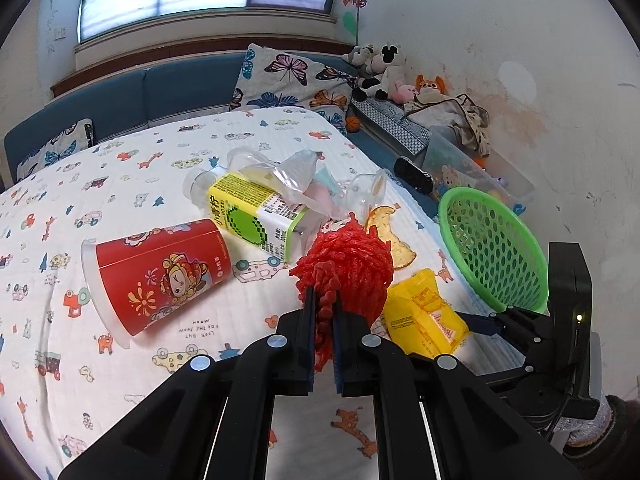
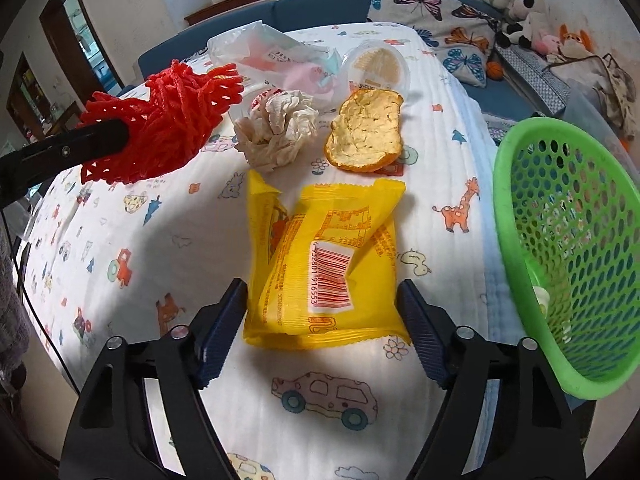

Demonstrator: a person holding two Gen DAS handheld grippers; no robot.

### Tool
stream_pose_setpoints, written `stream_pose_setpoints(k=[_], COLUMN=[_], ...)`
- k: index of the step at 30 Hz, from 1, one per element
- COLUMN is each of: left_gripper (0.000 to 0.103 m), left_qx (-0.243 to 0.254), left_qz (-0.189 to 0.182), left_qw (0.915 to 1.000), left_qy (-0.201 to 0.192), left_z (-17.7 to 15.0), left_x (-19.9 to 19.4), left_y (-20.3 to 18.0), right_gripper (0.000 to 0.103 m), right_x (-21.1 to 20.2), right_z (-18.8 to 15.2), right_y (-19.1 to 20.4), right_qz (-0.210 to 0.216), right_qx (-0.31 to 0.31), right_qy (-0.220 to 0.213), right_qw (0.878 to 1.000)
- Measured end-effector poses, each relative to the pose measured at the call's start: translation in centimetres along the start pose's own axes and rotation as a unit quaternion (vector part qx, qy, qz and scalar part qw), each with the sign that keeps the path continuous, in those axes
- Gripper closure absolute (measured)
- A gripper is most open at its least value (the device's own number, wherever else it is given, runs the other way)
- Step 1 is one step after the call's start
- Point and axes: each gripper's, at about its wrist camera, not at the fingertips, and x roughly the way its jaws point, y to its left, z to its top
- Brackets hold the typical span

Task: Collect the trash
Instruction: 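Grasp the yellow snack wrapper with the right tool while the left tool holds the red net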

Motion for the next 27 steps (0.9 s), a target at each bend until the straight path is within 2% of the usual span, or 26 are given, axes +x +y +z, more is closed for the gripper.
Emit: stream_pose_setpoints(k=[7,15,16,17,18,27], left_gripper=[0.096,0.096,0.096,0.096,0.096,0.096], left_qx=[0.01,0.025,0.028,0.03,0.032,0.047], left_qz=[-0.004,-0.013,-0.015,-0.017,-0.02,-0.029], left_qw=[0.9999,0.9995,0.9994,0.9993,0.9992,0.9983], left_qy=[-0.005,-0.013,-0.014,-0.015,-0.015,-0.017], left_z=[0.4,1.2,1.4,1.6,1.7,2.3], left_x=[-0.1,-0.4,-0.4,-0.4,-0.3,-0.1], left_y=[-1.1,-3.1,-3.5,-3.8,-4.2,-6.2], right_gripper=[0.034,0.044,0.047,0.057,0.06,0.066], right_x=[-1.5,-4.3,-4.5,-4.8,-5.1,-5.4], right_z=[-0.5,-0.9,-1.0,-1.0,-1.1,-1.7], right_y=[-0.4,-2.1,-2.3,-2.5,-3.0,-4.3], right_qz=[-0.002,-0.004,-0.004,-0.003,0.001,0.004], right_qx=[0.0,0.012,0.014,0.017,0.022,0.034], right_qy=[-0.012,-0.034,-0.035,-0.036,-0.035,-0.033], right_qw=[1.0,0.999,0.999,0.999,0.999,0.999])
